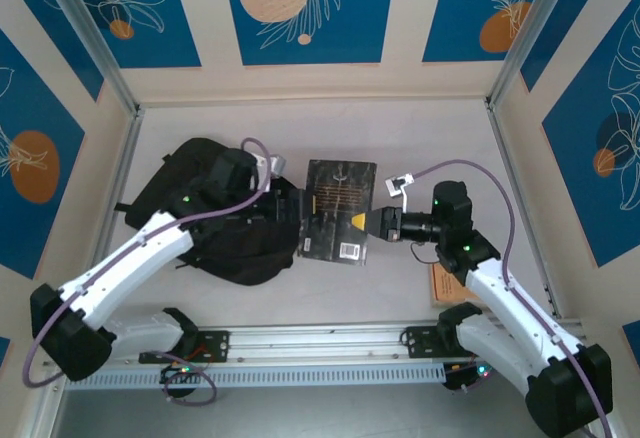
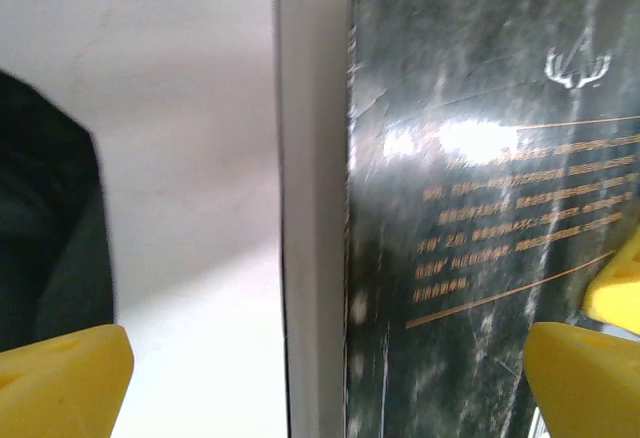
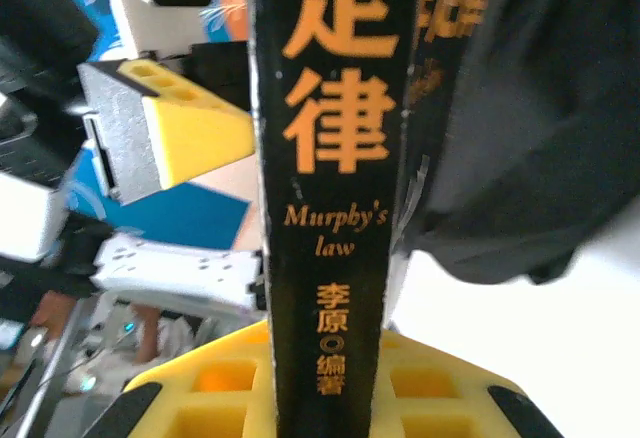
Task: Pack the student bag
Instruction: Rotate the book.
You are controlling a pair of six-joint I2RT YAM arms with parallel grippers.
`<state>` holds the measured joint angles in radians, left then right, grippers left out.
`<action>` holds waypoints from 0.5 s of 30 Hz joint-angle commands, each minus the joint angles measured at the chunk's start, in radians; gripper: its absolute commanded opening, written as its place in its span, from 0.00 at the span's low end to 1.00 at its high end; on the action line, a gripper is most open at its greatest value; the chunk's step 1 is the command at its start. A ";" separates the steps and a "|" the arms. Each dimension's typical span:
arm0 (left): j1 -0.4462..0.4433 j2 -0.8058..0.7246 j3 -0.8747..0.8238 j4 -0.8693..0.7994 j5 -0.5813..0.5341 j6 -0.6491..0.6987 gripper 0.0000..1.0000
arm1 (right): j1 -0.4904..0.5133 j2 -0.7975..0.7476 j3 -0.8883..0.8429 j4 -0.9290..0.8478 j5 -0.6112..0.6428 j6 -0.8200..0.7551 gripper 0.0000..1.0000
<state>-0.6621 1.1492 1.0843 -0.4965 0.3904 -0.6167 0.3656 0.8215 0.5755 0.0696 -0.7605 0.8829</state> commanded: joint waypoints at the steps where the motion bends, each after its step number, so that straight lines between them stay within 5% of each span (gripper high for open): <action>1: 0.010 -0.039 -0.023 0.070 0.204 0.036 1.00 | 0.022 -0.038 0.078 0.099 -0.163 0.070 0.00; 10: 0.008 -0.161 -0.141 0.385 0.435 -0.124 0.97 | 0.114 -0.062 0.194 0.130 -0.202 0.121 0.00; 15: 0.004 -0.209 -0.216 0.636 0.502 -0.280 0.87 | 0.107 -0.056 0.199 0.075 -0.173 0.082 0.00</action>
<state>-0.6586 0.9627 0.8963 -0.0601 0.8055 -0.7887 0.4721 0.7753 0.7403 0.1387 -0.9260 0.9867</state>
